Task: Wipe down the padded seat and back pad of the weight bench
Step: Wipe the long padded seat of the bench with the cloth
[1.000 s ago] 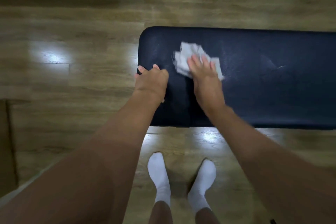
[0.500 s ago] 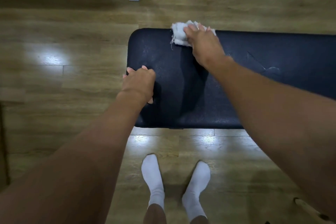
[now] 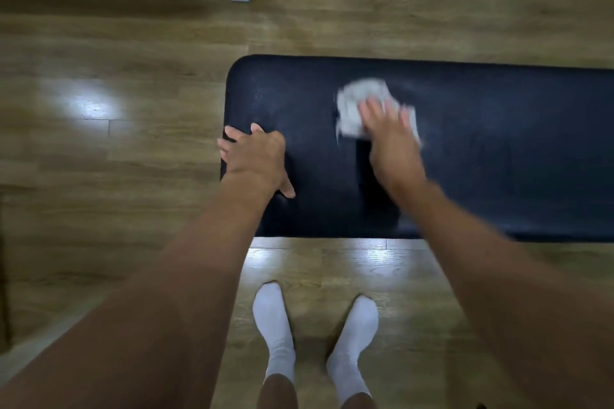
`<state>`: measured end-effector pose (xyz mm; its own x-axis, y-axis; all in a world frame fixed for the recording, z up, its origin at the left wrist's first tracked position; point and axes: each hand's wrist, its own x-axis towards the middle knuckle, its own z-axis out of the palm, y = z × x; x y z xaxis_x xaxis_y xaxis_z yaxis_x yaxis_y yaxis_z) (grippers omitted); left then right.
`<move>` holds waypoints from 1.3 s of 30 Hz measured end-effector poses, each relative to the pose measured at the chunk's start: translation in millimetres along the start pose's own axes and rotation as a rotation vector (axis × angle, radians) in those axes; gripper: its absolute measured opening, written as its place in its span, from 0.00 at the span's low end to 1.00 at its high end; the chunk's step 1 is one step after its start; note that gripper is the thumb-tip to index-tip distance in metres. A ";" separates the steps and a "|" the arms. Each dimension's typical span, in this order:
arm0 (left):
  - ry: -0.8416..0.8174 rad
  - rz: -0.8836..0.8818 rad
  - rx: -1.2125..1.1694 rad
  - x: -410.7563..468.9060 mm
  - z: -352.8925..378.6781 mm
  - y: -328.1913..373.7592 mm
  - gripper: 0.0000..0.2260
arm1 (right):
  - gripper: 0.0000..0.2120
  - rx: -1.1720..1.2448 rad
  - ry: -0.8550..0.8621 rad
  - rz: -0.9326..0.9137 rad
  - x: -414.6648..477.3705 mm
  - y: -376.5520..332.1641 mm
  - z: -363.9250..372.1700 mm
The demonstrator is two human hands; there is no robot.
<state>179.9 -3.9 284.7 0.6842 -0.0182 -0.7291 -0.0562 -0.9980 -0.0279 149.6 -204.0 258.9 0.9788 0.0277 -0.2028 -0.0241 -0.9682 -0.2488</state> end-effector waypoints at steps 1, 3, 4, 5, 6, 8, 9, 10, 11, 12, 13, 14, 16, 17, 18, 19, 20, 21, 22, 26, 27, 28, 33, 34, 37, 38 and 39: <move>-0.003 -0.002 -0.010 1.1 0.1 -0.3 0.52 | 0.29 -0.041 0.022 0.014 35.0 0.4 -8.3; 0.004 0.004 -0.021 1.4 -0.4 -1.2 0.53 | 0.26 -0.081 0.035 -0.006 80.1 0.7 -19.4; 0.008 0.004 -0.020 0.2 -1.0 -1.2 0.54 | 0.25 -0.096 0.042 -0.026 84.8 0.3 -20.0; 0.009 -0.001 -0.021 -1.6 -0.9 -0.7 0.55 | 0.24 -0.108 0.063 -0.042 75.9 2.7 -17.8; 0.008 -0.009 -0.028 -3.5 -0.3 0.1 0.56 | 0.23 -0.113 0.079 -0.055 55.1 7.4 -14.0; 0.008 -0.037 -0.042 -4.5 -0.5 1.3 0.57 | 0.25 -0.060 0.074 -0.066 -11.7 14.5 0.5; 0.001 -0.048 -0.045 -4.8 -0.8 2.4 0.57 | 0.27 -0.041 0.053 -0.068 -53.1 16.2 7.8; -0.002 -0.054 -0.048 -4.5 -0.7 3.1 0.57 | 0.29 -0.045 0.033 -0.078 -93.5 16.6 13.4; 0.000 -0.055 -0.050 -3.9 -0.2 3.7 0.57 | 0.31 -0.053 0.020 -0.103 -127.1 19.1 17.4; 0.002 -0.057 -0.047 -3.5 0.4 4.5 0.57 | 0.33 -0.032 -0.009 -0.118 -150.8 22.8 18.8; -0.001 -0.068 -0.047 -3.2 1.1 5.1 0.58 | 0.34 -0.007 -0.045 -0.151 -159.9 28.6 18.9; -0.008 -0.088 -0.052 -2.9 2.1 5.7 0.60 | 0.34 -0.011 -0.063 -0.209 -152.6 35.0 14.6; -0.005 -0.104 -0.056 -0.7 4.2 4.5 0.63 | 0.30 -0.081 -0.081 -0.292 -102.8 43.2 -0.6; 0.004 -0.098 -0.059 0.5 4.7 3.3 0.63 | 0.29 -0.111 -0.084 -0.283 -66.8 45.6 -7.4; 0.011 -0.093 -0.065 1.2 4.5 1.8 0.63 | 0.29 -0.131 -0.077 -0.245 -28.2 47.6 -12.5; 0.014 -0.088 -0.072 1.5 3.9 0.6 0.63 | 0.29 -0.150 -0.053 -0.197 8.8 47.2 -18.8; 0.012 -0.083 -0.076 1.3 3.1 -0.7 0.62 | 0.27 -0.153 -0.036 -0.138 40.7 45.9 -24.6; 0.009 -0.080 -0.074 1.1 2.2 -1.4 0.62 | 0.24 -0.128 -0.017 -0.090 65.2 44.4 -28.9; 0.009 -0.077 -0.071 0.4 1.8 -1.8 0.61 | 0.21 -0.089 0.014 -0.047 79.8 42.5 -30.7; 0.026 -0.083 -0.085 -3.8 3.4 1.7 0.60 | 0.23 -0.071 0.069 -0.048 29.5 40.5 -13.5; 0.029 -0.099 -0.087 -5.1 3.1 3.0 0.62 | 0.27 -0.060 0.050 -0.072 -5.5 42.3 -6.2; 0.032 -0.115 -0.088 -6.3 2.5 4.1 0.63 | 0.29 -0.036 0.037 -0.079 -45.7 42.8 -0.5; 0.033 -0.134 -0.094 -10.9 3.4 7.4 0.63 | 0.35 0.045 -0.013 -0.075 -161.6 53.0 11.2; 0.033 -0.135 -0.088 -10.1 3.6 7.3 0.63 | 0.35 0.038 -0.026 -0.084 -146.6 54.8 7.2; 0.027 -0.133 -0.102 -8.0 4.8 5.8 0.63 | 0.34 -0.099 -0.075 -0.062 -55.2 55.5 -8.6; 0.032 -0.129 -0.110 -8.2 4.5 4.7 0.63 | 0.33 -0.111 -0.049 -0.044 -16.6 57.3 -15.5; 0.035 -0.119 -0.112 -9.1 3.9 4.0 0.63 | 0.31 -0.102 -0.031 -0.024 18.4 59.4 -23.3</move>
<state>170.5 -7.4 288.6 0.7062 0.1009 -0.7007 0.1074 -0.9936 -0.0349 170.9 -266.8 262.4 0.9721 0.0574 -0.2274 0.0217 -0.9875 -0.1564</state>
